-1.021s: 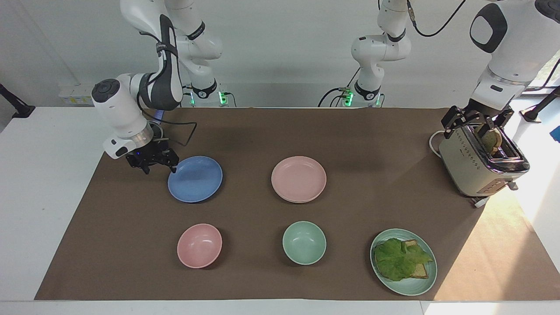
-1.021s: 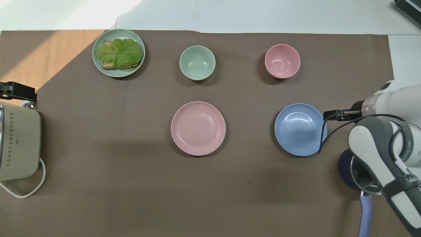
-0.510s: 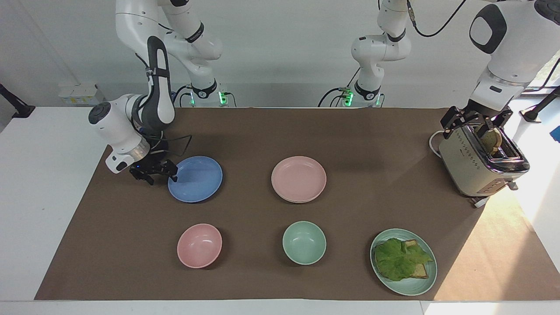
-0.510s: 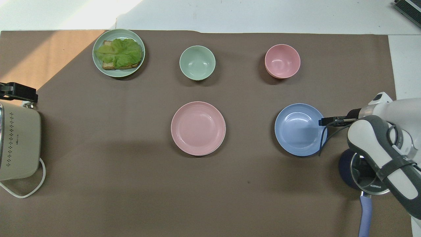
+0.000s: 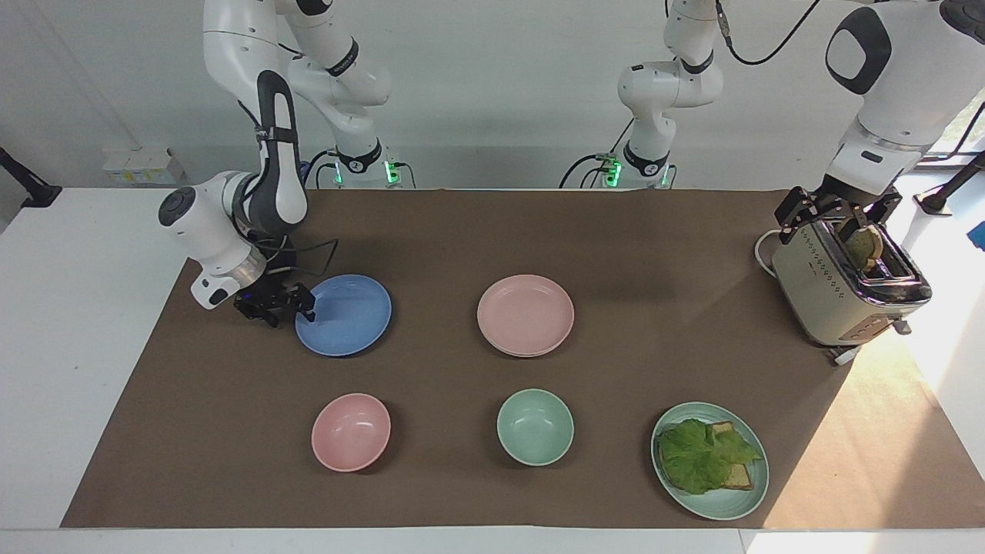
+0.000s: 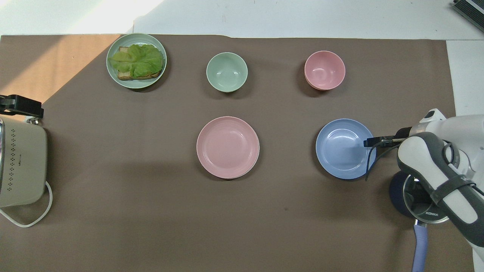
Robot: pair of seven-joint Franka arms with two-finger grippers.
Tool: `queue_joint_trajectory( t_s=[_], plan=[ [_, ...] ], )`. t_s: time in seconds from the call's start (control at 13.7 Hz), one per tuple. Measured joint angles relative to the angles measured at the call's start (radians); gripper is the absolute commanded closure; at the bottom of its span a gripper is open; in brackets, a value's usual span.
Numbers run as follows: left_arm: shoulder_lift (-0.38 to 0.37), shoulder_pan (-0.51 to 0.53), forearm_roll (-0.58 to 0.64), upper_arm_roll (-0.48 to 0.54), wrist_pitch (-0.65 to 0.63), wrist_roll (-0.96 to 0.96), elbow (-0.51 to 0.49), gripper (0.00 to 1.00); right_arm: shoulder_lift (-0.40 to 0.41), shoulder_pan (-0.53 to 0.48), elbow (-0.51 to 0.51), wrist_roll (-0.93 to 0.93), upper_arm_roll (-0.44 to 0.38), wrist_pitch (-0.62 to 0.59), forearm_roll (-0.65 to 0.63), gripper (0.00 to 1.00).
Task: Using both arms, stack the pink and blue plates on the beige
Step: 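Reach the right gripper to the blue plate rim and grasp it, then carry the blue plate with the right gripper onto the pink plate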
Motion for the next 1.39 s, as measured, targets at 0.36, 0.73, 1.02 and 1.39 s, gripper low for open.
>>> queue_joint_trajectory(
  t_s=[0.36,0.73,1.02,1.39],
  plan=[
    [-0.005,0.001,0.0,0.002,0.0,0.001,-0.008,0.0,0.0,0.0,-0.002,-0.05,0.001,-0.027,0.082,1.0],
    [-0.006,0.001,0.0,0.003,0.0,-0.009,-0.012,0.0,-0.021,0.003,0.036,-0.073,0.002,-0.085,0.09,1.0],
    [-0.019,0.001,-0.001,-0.001,0.0,-0.029,-0.038,0.0,-0.076,0.047,0.081,-0.003,0.017,-0.151,0.093,1.0],
    [-0.033,0.001,-0.002,-0.002,0.0,-0.037,-0.051,0.0,-0.12,0.306,0.111,0.318,0.023,-0.122,0.091,1.0]
  ],
)
